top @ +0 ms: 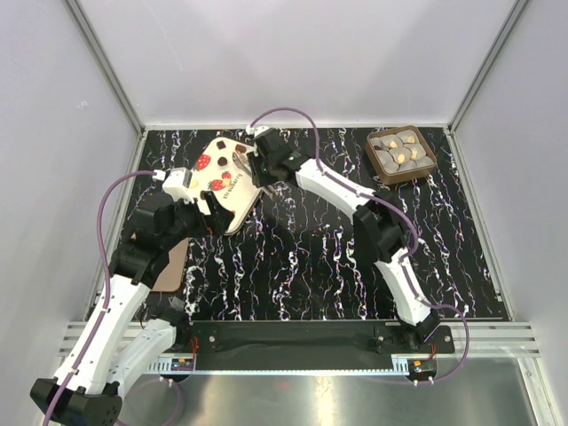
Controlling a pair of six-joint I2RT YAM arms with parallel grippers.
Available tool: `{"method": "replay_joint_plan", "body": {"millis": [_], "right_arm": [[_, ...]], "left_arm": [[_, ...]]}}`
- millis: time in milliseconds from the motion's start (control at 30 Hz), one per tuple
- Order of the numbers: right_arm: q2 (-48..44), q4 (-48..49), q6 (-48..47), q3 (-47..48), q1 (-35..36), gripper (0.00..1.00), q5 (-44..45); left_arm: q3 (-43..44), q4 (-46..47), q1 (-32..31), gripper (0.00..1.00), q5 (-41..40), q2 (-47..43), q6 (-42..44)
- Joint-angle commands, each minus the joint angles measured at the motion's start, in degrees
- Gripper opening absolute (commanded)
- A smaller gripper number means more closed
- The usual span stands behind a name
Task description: Pack the chocolate
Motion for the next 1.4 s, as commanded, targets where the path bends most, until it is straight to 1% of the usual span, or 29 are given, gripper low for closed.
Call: {"method": "replay_joint_plan", "body": {"millis": [0,100,133,200,233,367,400,500,567,633,667,767,900,1033,1367], "right_arm": [[-9.35,0.1,1.71,0.45,-3.18,0.31,-1.08],[-13.74,-2.71,2.33,-0.78,-5.99,0.31,-1.17],[-14.98,-4.19,2.42,-2.17,-8.27,0.31,-1.08],[-18.94,-5.26,2.24,-4.29,-10.56,0.31,0.49],[-20.52,-6.05,2.16,-7.08,-13.27,0.31,0.94],[-29.99,-5.71,1.19,-16.32,-19.79,0.31,2.61],[-31.42,-5.53,1.01,-19.91,-20.93,0.31,2.7],[-36.34,-5.44,0.4,-25.89,-25.68,0.32,2.87],[-38.63,-5.53,-0.13,-28.02,-29.45,0.32,3.48],[-39.43,-5.7,-0.31,-30.31,-32.01,0.32,2.96],[-39.69,-5.79,-0.13,-30.92,-34.37,0.32,2.09],[-38.82,-7.37,-0.22,-31.28,-36.93,0.33,-0.37],[-36.8,-7.81,-0.13,-31.72,-39.66,0.33,-0.81],[-35.39,-5.97,1.19,-33.04,-41.68,0.33,-2.75],[-33.02,-2.81,2.94,-35.59,-42.3,0.34,-3.45]], "left_arm": [[0.13,2.18,0.3,0.99,-1.33,-0.27,0.9],[0.13,2.09,0.3,0.99,-1.33,-0.36,0.9],[0.04,2.18,0.3,0.99,-1.33,-0.44,0.9],[0.13,2.09,0.3,0.99,-1.33,-0.44,0.9],[0.13,2.09,0.3,0.99,-1.33,-0.36,0.82],[0.13,2.09,0.3,0.99,-1.07,-0.36,0.82],[0.13,2.09,0.3,0.99,-1.07,-0.27,0.82],[0.13,2.27,0.3,0.99,-0.89,-0.18,0.82],[0.04,2.18,0.3,0.99,-0.8,-0.01,0.82],[0.04,2.35,0.3,0.99,-0.72,0.17,0.82],[0.04,2.36,0.3,0.99,-0.63,0.26,0.82],[0.04,2.36,0.3,0.99,-0.71,0.43,0.82],[0.04,2.27,0.3,0.99,-0.98,0.52,0.82],[0.04,2.09,0.3,0.99,-1.42,0.52,0.82],[-0.05,2.09,0.3,0.99,-1.24,0.61,0.9]]}}
